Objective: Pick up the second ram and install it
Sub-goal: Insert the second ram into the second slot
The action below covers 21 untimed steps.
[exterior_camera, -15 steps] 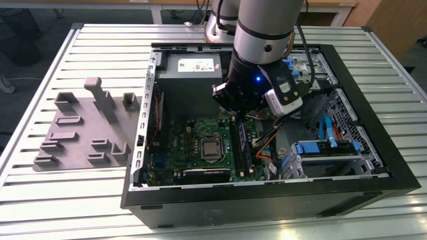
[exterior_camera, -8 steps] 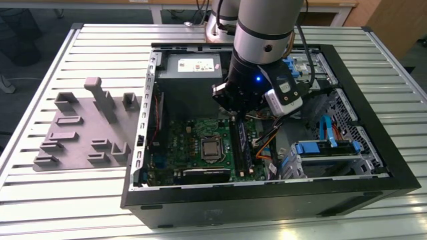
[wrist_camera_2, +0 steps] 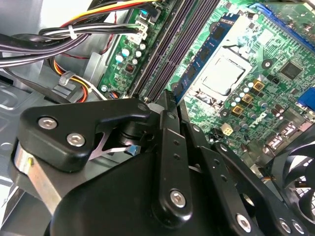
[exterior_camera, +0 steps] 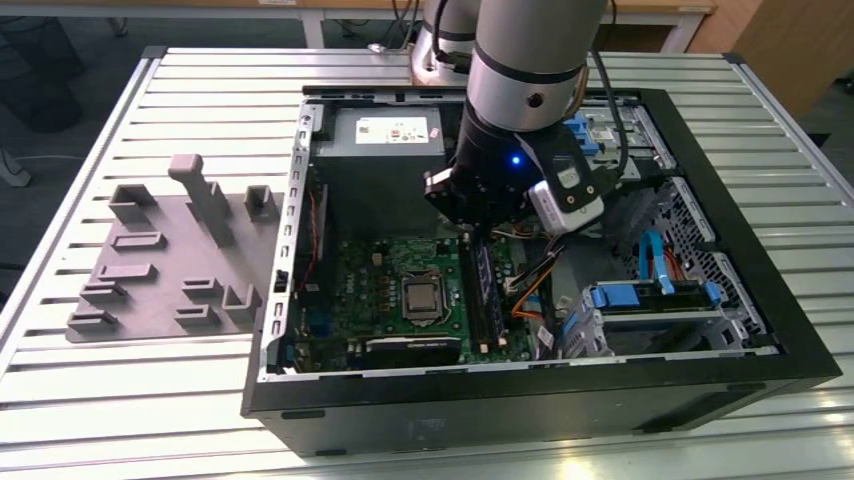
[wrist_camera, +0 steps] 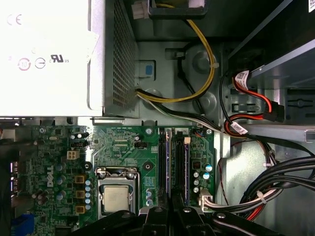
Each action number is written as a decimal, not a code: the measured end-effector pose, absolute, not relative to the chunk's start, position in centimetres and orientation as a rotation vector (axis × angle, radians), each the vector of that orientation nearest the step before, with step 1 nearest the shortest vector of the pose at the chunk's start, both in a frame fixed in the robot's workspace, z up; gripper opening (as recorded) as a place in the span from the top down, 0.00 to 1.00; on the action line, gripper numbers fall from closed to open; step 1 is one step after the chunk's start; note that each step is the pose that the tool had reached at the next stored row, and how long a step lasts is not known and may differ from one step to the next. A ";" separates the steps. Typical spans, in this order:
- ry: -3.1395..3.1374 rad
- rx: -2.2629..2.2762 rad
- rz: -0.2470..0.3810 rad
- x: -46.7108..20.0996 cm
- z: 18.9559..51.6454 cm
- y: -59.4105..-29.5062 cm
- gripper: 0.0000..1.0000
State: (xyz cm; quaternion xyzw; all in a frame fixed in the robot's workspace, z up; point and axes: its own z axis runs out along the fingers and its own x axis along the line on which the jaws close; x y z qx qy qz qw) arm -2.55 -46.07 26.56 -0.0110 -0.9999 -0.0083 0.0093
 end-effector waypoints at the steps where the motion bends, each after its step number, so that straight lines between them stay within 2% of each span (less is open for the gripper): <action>1: -3.123 -0.034 -0.026 -2.6 26.6 -46.1 0.86; 21: -3.123 -0.034 -0.026 -2.6 25.5 -46.1 0.86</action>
